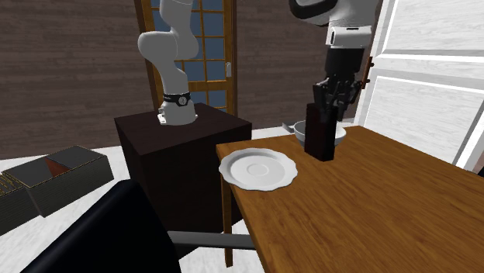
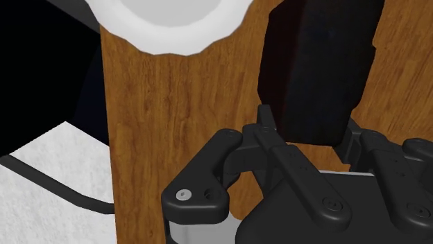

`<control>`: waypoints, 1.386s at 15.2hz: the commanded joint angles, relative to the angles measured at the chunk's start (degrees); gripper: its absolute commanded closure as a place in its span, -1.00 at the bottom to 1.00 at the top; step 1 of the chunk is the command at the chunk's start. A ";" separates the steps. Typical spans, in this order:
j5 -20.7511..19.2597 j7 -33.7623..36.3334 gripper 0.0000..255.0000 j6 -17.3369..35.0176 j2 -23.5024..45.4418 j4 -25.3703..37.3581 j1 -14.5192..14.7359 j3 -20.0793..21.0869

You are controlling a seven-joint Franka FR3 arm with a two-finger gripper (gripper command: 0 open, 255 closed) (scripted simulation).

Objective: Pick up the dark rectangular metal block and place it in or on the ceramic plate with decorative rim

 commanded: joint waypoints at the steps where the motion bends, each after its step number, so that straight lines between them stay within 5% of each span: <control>1: 0.30 -0.69 1.00 0.24 -2.73 -2.93 -0.71 0.02; 14: 3.71 -11.69 1.00 4.68 -28.29 -32.71 -8.37 -2.42; 21: 3.56 -12.01 1.00 9.06 -26.74 -35.54 -8.55 -2.67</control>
